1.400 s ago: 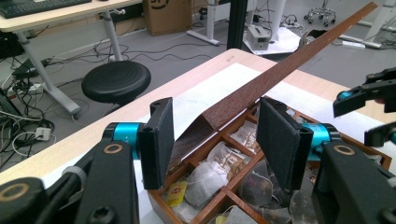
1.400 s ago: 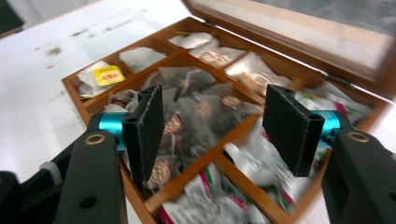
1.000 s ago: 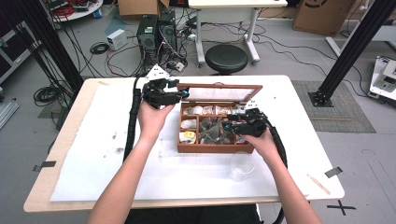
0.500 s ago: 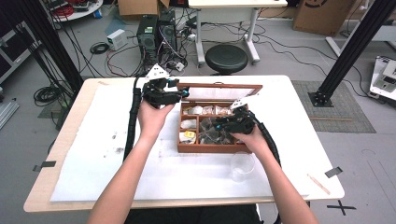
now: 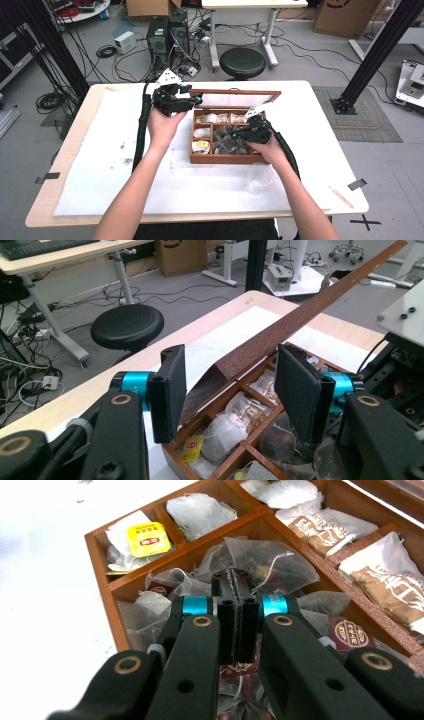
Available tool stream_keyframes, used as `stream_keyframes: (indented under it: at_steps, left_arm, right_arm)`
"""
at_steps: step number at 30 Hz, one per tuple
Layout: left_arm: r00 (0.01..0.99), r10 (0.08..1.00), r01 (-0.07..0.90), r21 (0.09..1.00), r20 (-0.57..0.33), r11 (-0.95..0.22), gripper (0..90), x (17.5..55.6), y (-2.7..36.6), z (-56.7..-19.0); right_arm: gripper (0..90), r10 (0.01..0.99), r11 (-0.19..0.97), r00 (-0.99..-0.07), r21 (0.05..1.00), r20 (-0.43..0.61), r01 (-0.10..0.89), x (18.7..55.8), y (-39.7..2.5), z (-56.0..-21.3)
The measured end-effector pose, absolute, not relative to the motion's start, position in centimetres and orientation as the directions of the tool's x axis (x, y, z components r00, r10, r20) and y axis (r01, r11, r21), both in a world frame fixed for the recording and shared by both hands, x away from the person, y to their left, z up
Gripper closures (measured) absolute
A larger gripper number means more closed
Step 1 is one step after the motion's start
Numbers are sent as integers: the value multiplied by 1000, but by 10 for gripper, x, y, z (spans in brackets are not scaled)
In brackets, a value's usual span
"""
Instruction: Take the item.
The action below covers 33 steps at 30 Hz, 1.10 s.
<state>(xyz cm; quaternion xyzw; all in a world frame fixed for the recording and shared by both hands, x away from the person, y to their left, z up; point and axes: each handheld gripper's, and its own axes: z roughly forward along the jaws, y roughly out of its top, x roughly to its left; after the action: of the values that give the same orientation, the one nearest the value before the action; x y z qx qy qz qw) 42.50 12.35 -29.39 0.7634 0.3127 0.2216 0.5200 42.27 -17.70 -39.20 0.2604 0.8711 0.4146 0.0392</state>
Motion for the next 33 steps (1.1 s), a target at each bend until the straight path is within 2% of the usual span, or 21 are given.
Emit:
stream_keyframes:
  at_steps: [17, 33]
  left_arm:
    - [703, 711, 257, 936, -11, -239, 467, 427, 124, -295]
    - [702, 712, 259, 936, -15, -236, 467, 427, 123, -293]
  right_arm:
    - [900, 478, 432, -867, 821, 144, 374, 409, -185, -369]
    - [900, 474, 389, -877, 874, 81, 291, 389, -189, -333]
